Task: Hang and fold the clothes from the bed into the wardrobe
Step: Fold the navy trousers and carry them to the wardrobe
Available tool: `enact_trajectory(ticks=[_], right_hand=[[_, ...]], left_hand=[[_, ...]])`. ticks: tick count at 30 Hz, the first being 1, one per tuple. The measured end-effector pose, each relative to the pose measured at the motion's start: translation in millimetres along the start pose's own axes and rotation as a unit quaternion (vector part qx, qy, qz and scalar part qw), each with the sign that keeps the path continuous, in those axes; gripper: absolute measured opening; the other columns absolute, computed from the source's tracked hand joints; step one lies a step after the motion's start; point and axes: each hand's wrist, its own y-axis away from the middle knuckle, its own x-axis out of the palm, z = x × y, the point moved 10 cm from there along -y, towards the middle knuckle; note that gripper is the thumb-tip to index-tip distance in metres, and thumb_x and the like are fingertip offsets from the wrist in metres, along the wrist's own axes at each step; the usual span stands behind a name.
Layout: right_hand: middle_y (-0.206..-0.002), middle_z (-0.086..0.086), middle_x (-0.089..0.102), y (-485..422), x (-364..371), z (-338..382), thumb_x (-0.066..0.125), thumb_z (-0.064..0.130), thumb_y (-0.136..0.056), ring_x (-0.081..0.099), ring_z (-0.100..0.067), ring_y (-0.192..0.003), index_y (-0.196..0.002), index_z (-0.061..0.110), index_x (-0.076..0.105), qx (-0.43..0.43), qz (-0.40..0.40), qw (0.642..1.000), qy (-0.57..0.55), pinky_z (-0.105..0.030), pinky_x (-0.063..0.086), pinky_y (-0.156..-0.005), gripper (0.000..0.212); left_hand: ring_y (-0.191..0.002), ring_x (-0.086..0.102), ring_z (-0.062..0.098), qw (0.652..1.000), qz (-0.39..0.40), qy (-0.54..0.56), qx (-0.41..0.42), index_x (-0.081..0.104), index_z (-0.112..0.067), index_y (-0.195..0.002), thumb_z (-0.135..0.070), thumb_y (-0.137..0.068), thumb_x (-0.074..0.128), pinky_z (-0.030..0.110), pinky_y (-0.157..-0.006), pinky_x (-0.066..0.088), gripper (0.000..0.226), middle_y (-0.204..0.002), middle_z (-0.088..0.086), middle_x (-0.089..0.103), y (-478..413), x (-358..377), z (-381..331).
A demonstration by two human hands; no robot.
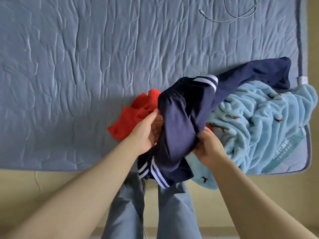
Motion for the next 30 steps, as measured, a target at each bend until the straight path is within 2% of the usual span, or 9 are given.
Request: enact_trajectory(ticks=[5,7,10,13,17,20,25,28,30], right_hand=[[-0.066,-0.003,0.048,4.9,-4.0,-12.2,0.036,-0.010,-0.079,0.043,-0.015,-0.058,-0.077,0.017,0.056,0.019,0.017,0.974,0.225,-0.024,0.040,-0.054,0.033],[-0.066,-0.004,0.047,2.0,-2.7,0.4,0.045,-0.010,-0.077,0.042,-0.016,-0.062,-0.074,0.011,0.052,-0.031,-0.004,0.942,0.334,-0.025,0.036,-0.055,0.023],[-0.072,-0.010,0.058,5.2,8.0,32.4,0.057,-0.017,-0.069,0.052,-0.019,-0.067,-0.081,0.002,0.056,-0.152,-0.023,0.949,0.274,-0.028,0.045,-0.058,0.022],[-0.111,-0.014,0.063,9.4,18.4,57.6,0.065,-0.015,-0.065,0.061,-0.032,-0.103,-0.106,0.022,0.054,-0.237,0.002,0.943,0.233,-0.051,0.051,-0.088,0.056],[-0.146,-0.004,0.033,12.8,33.0,83.5,0.072,-0.004,-0.062,0.035,-0.020,-0.135,-0.146,0.024,0.021,-0.283,0.030,0.910,0.301,-0.047,0.034,-0.109,0.102],[-0.141,-0.001,0.038,31.6,54.5,105.9,0.072,0.003,-0.058,0.035,-0.022,-0.134,-0.146,0.024,0.021,-0.332,0.032,0.867,0.369,-0.048,0.032,-0.109,0.105],[-0.078,0.002,0.050,66.6,96.7,133.7,0.068,0.010,-0.067,0.051,-0.031,-0.101,-0.137,0.034,0.033,-0.288,0.054,0.838,0.461,-0.041,0.040,-0.093,0.082],[-0.110,-0.010,0.053,101.5,125.8,164.3,0.071,0.013,-0.069,0.045,-0.033,-0.116,-0.141,0.032,0.030,-0.314,0.026,0.786,0.531,-0.038,0.035,-0.097,0.085],[-0.135,-0.012,0.036,134.3,140.3,188.2,0.070,0.008,-0.069,0.036,-0.034,-0.124,-0.145,0.036,0.020,-0.357,0.015,0.767,0.533,-0.040,0.031,-0.102,0.095]], left_hand=[[-0.082,0.070,0.014,0.995,-0.062,-0.039,-0.064,0.075,-0.022,-0.084,-0.057,-0.080,0.060,0.025,-0.067,0.053,0.038,-0.087,-0.001,0.074,-17.1,-0.6,11.3],[-0.077,0.071,0.017,0.996,-0.039,-0.022,-0.077,0.077,-0.017,-0.078,-0.042,-0.083,0.063,0.024,-0.060,0.056,0.030,-0.086,0.004,0.074,-16.2,3.1,10.3],[-0.076,0.070,0.018,0.995,0.028,-0.093,-0.026,0.072,-0.013,-0.086,-0.012,-0.082,0.062,0.024,-0.065,0.056,0.010,-0.084,0.005,0.074,-8.9,16.1,-6.7],[-0.080,0.067,0.015,0.972,0.048,-0.227,0.035,0.067,-0.016,-0.089,0.007,-0.076,0.062,0.027,-0.081,0.053,0.026,-0.086,0.001,0.072,3.0,21.3,-31.7],[-0.083,0.064,0.008,0.933,0.082,-0.344,0.071,0.064,-0.018,-0.089,0.019,-0.068,0.064,0.022,-0.083,0.051,0.042,-0.086,-0.005,0.069,24.8,30.3,-60.0],[-0.066,0.058,0.000,0.904,0.076,-0.409,0.097,0.055,-0.019,-0.074,0.019,-0.057,0.070,0.014,-0.063,0.047,0.044,-0.068,-0.013,0.062,45.7,40.4,-72.5],[-0.073,0.044,0.011,0.875,-0.033,-0.437,0.206,0.039,-0.013,-0.064,0.002,-0.042,0.081,0.021,-0.060,0.034,0.050,-0.086,-0.001,0.044,93.2,49.4,-123.9],[-0.093,0.048,0.011,0.872,-0.017,-0.428,0.237,0.042,-0.013,-0.071,0.011,-0.050,0.079,0.019,-0.067,0.037,0.049,-0.109,-0.001,0.048,123.4,70.4,-150.9],[-0.086,0.047,0.012,0.869,0.031,-0.421,0.258,0.036,-0.016,-0.066,0.010,-0.047,0.073,0.021,-0.062,0.036,0.049,-0.104,0.004,0.053,149.9,90.7,-166.5]])
